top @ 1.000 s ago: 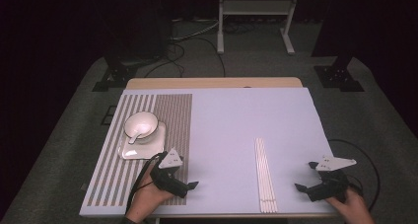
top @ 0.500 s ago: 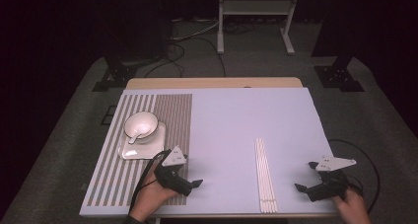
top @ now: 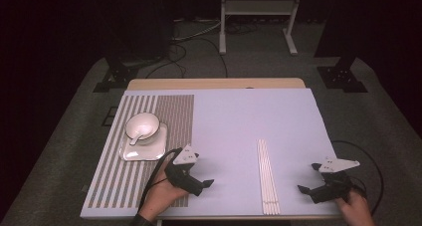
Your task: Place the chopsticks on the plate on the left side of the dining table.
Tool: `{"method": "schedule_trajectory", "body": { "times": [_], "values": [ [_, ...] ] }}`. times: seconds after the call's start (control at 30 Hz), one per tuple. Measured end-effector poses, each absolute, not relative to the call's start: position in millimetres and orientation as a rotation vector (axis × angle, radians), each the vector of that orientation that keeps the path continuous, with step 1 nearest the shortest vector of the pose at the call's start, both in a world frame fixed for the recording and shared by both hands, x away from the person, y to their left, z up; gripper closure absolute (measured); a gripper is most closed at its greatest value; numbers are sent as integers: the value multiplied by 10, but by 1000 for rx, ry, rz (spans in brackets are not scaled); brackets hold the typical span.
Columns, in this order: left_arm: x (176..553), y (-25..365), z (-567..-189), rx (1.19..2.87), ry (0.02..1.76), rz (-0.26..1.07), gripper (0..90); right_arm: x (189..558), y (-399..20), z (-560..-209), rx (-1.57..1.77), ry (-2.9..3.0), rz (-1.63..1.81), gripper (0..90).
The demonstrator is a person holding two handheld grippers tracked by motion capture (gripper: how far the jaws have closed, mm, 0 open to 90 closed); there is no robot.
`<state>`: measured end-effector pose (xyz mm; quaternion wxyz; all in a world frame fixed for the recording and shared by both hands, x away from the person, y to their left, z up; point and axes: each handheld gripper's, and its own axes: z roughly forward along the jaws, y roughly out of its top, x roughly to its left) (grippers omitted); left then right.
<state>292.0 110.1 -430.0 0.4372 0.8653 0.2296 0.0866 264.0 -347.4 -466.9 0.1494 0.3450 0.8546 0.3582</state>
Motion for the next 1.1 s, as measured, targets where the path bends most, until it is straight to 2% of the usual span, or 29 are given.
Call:
{"method": "schedule_trajectory", "body": {
  "times": [1.1],
  "values": [
    [3021,584,-4166,2166,469,189,0,2639,-3475,-4669,990,2455,1030,22]
  ]
}}
